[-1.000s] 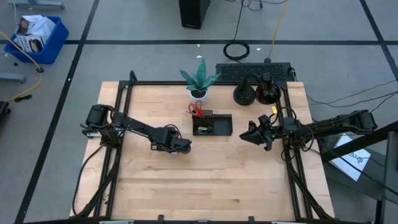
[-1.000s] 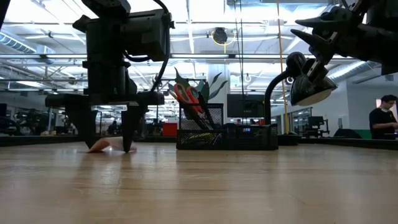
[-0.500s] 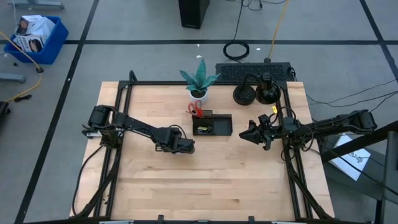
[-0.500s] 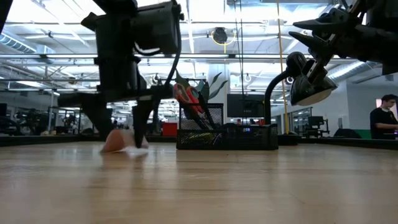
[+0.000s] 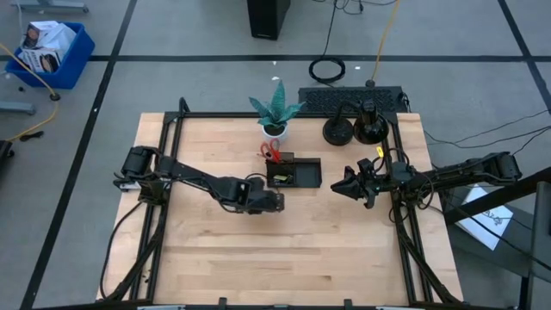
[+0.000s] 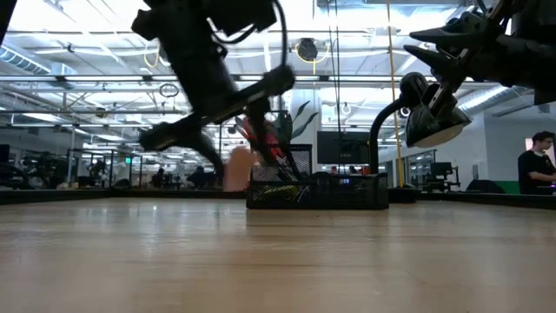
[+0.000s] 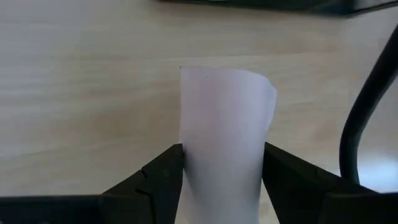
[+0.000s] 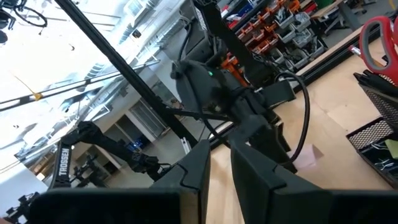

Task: Pick and place office supplies into organizer
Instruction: Put the pink sticky notes into the black desk organizer

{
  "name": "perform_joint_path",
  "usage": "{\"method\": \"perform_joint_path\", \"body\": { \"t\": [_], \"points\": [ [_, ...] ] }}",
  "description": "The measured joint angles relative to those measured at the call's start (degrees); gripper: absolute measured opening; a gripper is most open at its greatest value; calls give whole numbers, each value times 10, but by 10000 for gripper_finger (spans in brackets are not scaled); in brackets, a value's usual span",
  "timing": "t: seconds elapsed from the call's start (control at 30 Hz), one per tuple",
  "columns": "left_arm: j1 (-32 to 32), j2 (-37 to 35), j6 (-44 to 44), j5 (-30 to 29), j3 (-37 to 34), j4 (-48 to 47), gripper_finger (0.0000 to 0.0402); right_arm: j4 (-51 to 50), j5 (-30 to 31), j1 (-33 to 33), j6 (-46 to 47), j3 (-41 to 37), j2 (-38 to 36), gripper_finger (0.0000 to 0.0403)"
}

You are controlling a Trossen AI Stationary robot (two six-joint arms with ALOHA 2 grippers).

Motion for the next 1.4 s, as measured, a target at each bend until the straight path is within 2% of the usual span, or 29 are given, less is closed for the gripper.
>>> {"method": "perform_joint_path", "body": {
  "t": [0.23, 0.53, 0.87, 1.03, 1.23, 1.4],
  "points": [
    [19, 0, 6, -19, 1, 139, 209, 44, 0, 0, 1, 0, 0, 59],
    [64, -1, 78, -50, 1, 292, 209, 52, -2, 0, 32, 0, -9, 59],
    [109, -2, 116, -30, 2, 340, 209, 56, 1, 0, 9, 0, -43, 59],
    [119, 0, 164, -27, 57, 310, 209, 44, 1, 0, 10, 0, -43, 59],
    [136, 8, 207, -45, 150, 173, 209, 49, 0, 0, 18, 0, -43, 59],
    [154, 34, 228, -14, 200, 122, 209, 74, -15, 0, 30, 0, -57, 59]
  ]
}}
